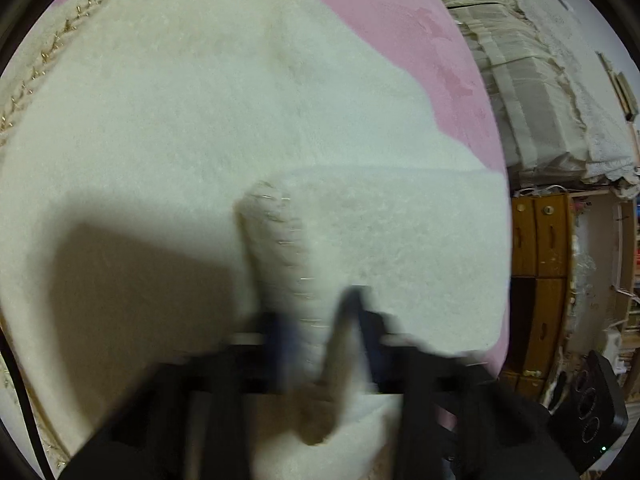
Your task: Fold large clothes
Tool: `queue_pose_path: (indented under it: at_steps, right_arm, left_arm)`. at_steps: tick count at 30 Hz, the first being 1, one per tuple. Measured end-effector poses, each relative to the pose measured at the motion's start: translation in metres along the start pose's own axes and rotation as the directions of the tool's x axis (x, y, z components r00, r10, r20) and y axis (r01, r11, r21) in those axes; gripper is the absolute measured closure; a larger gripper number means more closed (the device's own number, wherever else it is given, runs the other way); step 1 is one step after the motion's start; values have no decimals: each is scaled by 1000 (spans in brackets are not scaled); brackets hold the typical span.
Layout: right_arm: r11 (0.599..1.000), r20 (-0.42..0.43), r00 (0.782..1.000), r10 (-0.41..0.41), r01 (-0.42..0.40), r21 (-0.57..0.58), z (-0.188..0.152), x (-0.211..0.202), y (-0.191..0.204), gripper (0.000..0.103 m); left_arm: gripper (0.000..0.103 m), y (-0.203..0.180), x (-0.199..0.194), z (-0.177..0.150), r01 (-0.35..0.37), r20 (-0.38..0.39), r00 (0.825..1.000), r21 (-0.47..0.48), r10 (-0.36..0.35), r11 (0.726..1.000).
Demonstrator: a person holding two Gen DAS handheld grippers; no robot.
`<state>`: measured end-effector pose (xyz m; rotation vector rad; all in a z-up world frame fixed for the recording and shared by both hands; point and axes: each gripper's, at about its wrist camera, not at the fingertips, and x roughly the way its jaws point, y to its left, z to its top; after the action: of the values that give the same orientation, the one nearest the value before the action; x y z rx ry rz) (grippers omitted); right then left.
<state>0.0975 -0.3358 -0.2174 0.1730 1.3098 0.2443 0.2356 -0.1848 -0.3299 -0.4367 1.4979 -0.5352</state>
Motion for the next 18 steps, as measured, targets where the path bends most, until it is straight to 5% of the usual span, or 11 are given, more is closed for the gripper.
queue_pose_path:
  at_steps: [7, 10, 14, 18]
  right_arm:
    - [1000, 16, 1000, -18, 18, 13, -2, -16, -1, 71]
    - [999, 32, 999, -35, 35, -2, -3, -26, 0, 71]
    - [998, 48, 997, -52, 53, -24, 2, -27, 10, 71]
    - [998, 46, 997, -55, 56, -26, 13, -19, 14, 70]
  left_arm:
    - [94, -59, -75, 10, -78, 158, 986, 97, 62, 992]
    - [94, -80, -134, 17, -115, 295, 953, 153, 65, 982]
    - [94, -71, -190, 22, -272, 434, 882, 146, 185, 951]
    - [94, -18, -201, 13, -386, 431, 837, 28, 338, 922]
